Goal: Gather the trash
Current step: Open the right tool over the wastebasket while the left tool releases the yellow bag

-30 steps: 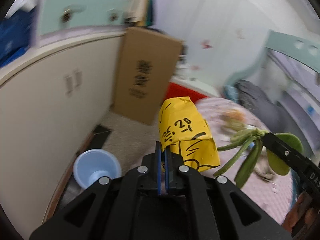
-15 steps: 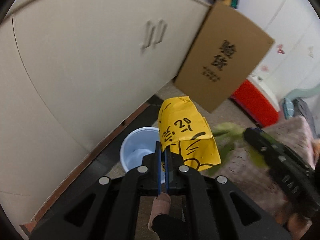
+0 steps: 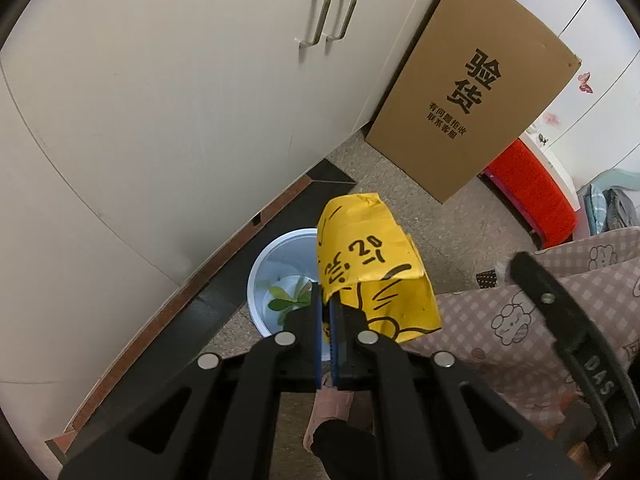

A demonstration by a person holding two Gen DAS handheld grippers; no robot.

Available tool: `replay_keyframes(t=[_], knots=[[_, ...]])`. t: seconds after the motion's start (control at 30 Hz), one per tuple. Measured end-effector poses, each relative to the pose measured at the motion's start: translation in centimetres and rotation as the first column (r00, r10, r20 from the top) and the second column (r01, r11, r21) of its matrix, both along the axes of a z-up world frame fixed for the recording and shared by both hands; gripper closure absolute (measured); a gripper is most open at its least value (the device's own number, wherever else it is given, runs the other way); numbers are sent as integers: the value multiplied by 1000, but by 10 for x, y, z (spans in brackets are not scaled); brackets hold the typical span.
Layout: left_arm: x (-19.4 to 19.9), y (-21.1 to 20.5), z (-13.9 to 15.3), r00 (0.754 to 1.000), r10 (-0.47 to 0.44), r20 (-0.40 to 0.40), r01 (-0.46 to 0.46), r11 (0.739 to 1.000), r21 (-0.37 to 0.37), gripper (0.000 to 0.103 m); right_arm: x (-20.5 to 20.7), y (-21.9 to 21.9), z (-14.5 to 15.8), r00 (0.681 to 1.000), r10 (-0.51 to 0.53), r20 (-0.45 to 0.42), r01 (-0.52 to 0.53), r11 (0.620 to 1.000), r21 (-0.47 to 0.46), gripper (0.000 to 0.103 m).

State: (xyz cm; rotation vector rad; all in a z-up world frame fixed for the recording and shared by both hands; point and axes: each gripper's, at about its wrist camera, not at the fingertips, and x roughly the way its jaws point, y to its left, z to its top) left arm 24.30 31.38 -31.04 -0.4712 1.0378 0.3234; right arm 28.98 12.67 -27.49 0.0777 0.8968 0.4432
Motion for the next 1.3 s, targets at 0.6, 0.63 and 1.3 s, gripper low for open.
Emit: replay_keyframes(t=[0.6,0.63,1.3], knots=[[7,4,6,996,77,44,-76,997,-35,31,0,-11,2,999,-45,28,45,999,-11,26],[5,4,7,996,78,44,-77,996,-34,31,-1,-10,2,999,-44,29,44,999,-12,26],[-80,-40,128,971,63,229,-93,988,122,25,-67,-56,103,979,-54,197,24,988,152,25]])
